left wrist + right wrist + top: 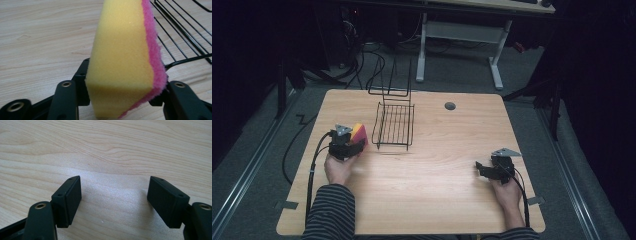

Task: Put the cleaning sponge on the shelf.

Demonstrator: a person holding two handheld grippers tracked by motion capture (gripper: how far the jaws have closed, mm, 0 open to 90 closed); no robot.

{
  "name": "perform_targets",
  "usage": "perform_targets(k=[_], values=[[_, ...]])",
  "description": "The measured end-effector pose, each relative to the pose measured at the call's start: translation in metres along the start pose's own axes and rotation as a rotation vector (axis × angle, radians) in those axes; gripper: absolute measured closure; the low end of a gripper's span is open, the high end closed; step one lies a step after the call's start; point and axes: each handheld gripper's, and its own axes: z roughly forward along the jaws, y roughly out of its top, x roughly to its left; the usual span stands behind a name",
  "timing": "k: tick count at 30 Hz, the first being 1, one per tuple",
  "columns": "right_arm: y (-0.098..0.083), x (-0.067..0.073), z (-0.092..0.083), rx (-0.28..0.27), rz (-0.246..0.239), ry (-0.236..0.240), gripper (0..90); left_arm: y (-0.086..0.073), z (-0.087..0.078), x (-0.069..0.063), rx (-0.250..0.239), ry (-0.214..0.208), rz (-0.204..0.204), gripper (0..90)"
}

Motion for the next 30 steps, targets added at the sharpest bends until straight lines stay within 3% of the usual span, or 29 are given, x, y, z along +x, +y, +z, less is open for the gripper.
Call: perform_targets(k=[8,18,30], values=[[0.0,0.0,0.0,0.001,0.003,0.001,27.9,0.0,-0.002,0.001,0.001,-0.004,0.002,59.4],[0.0,0.0,0.0,0.001,0.003,0.001,27.9,0.001,-0.012,-0.002,-0.027,-0.005,0.038,60.8],[0.0,0.0,0.0,0.001,0.003,0.001,27.9,0.005,-0.027,-0.006,-0.068,-0.019,0.044,61.0]])
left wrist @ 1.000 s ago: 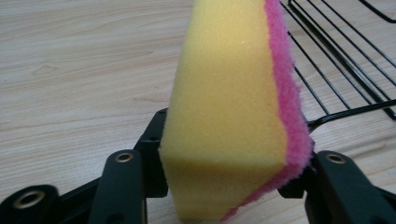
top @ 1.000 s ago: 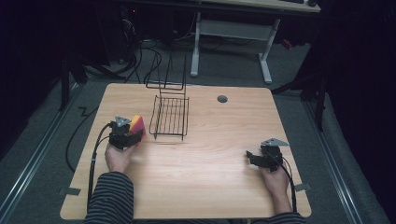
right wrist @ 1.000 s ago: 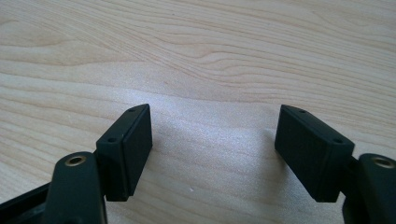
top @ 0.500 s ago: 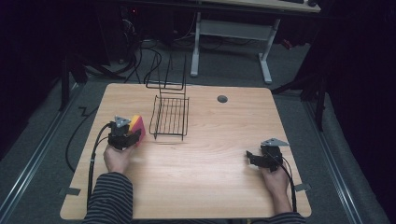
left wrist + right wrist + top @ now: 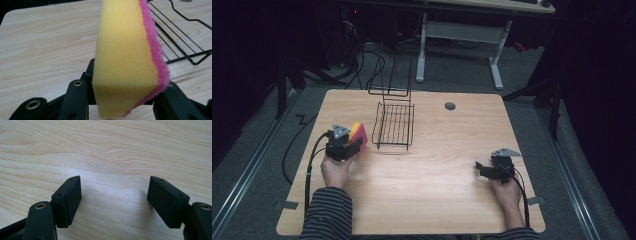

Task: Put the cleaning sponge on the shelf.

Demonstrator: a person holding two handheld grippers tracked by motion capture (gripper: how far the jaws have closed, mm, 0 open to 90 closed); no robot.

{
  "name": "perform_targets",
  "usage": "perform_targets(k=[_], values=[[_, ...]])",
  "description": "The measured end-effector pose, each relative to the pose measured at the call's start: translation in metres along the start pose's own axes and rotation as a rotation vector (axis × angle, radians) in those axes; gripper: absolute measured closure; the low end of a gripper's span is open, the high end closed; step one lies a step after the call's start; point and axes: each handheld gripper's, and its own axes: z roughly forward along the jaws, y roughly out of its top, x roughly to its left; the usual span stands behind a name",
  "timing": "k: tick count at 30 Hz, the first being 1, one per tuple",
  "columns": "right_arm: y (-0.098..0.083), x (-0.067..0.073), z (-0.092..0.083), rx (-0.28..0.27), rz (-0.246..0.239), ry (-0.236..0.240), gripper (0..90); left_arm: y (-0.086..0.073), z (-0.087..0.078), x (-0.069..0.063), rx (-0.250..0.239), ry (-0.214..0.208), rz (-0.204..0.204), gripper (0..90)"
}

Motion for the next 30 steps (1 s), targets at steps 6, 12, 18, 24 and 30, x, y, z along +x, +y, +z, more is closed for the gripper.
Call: perform_targets(k=[6,12,18,24,30], values=[[0.0,0.0,0.0,0.0,0.0,0.001,27.9,0.001,-0.01,-0.004,-0.006,-0.017,0.025,61.0],[0.0,0.0,0.0,0.0,0.0,0.002,27.9,0.004,-0.025,-0.005,-0.044,-0.04,0.016,61.1],[0.0,0.0,0.0,-0.002,-0.003,0.001,27.9,0.006,-0.033,-0.007,-0.058,-0.064,0.01,61.1],[0.0,0.0,0.0,-0.001,-0.001,0.002,27.9,0.01,-0.04,-0.011,-0.085,-0.085,0.026,61.2],[0.0,0.0,0.0,-0.001,0.0,0.0,27.9,0.015,-0.045,-0.015,-0.091,-0.091,0.043,61.2]])
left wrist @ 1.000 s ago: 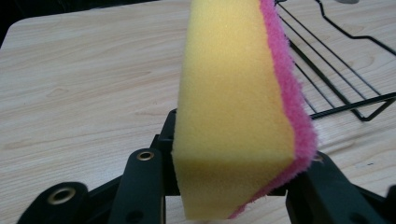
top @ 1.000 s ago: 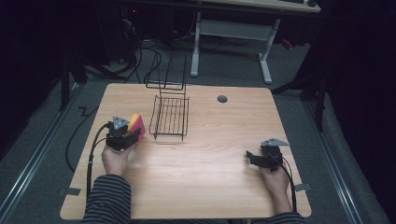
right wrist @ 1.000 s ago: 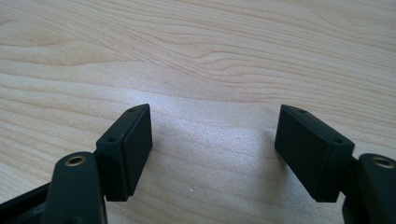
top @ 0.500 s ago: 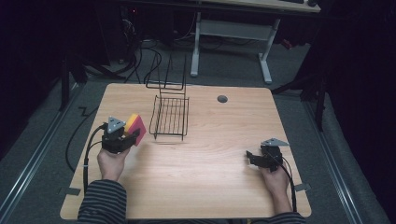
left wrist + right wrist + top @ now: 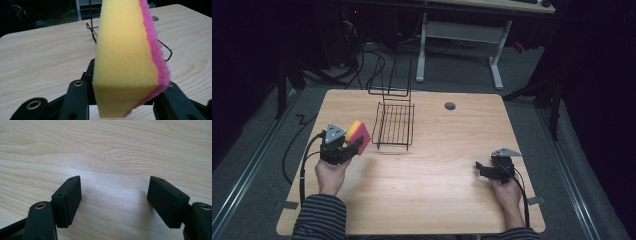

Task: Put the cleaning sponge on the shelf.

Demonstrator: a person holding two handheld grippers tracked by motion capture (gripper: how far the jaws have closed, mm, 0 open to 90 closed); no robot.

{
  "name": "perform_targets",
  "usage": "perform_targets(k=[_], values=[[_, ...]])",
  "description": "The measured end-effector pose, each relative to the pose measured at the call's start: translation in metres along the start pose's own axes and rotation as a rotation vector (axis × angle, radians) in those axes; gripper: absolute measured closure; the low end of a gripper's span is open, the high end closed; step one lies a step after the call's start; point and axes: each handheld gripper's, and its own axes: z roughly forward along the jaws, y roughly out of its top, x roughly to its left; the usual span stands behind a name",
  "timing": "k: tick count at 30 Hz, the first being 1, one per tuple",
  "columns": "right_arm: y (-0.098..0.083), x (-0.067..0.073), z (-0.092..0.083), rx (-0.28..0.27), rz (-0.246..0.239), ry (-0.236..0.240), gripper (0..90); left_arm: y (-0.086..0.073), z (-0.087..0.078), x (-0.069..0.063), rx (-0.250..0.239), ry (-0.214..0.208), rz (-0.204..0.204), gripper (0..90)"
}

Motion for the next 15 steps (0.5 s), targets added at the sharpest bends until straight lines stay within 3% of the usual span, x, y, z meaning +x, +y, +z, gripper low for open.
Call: perform_targets(k=[6,15], values=[[0.0,0.0,0.0,-0.001,0.002,0.001,27.9,0.01,0.002,-0.009,-0.023,-0.029,0.01,61.2],[0.0,0.0,0.0,0.0,-0.001,0.001,27.9,0.022,0.019,-0.02,-0.025,-0.075,0.033,61.3]])
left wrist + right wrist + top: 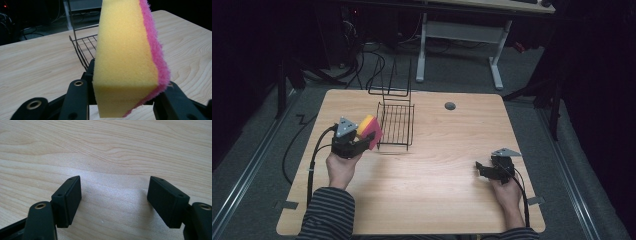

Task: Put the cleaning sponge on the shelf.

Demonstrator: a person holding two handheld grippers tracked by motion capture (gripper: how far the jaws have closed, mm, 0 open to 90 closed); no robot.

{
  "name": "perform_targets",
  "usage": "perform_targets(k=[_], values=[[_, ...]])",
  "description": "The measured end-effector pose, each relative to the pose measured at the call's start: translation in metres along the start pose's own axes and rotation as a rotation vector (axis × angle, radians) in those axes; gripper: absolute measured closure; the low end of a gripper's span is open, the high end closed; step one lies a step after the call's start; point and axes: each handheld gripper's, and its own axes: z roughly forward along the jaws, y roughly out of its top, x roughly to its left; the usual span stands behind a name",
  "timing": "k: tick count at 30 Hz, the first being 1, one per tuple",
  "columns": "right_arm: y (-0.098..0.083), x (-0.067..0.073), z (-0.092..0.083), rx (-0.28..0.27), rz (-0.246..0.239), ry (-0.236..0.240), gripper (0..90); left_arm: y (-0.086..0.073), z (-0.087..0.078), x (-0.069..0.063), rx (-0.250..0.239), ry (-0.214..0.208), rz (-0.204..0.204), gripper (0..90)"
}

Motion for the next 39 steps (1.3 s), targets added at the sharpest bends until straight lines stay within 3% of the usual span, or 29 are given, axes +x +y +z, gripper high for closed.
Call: perform_targets(k=[8,17,22,26,29,39], values=[[0.0,0.0,0.0,0.0,-0.001,-0.001,27.9,0.006,0.011,-0.001,0.002,-0.016,-0.011,61.3],[0.0,0.0,0.0,-0.001,-0.002,0.0,27.9,0.013,0.031,-0.001,0.009,-0.016,0.004,61.3],[0.0,0.0,0.0,0.001,0.002,0.0,27.9,0.018,0.044,-0.003,0.02,-0.01,0.027,61.3],[0.0,0.0,0.0,0.001,0.001,0.0,27.9,0.021,0.054,-0.001,0.021,-0.006,0.022,61.3],[0.0,0.0,0.0,0.001,0.001,0.0,27.9,0.023,0.066,-0.003,0.041,0.004,0.051,61.3],[0.0,0.0,0.0,-0.001,-0.001,0.0,27.9,0.029,0.095,-0.005,0.057,0.011,0.059,61.3]])
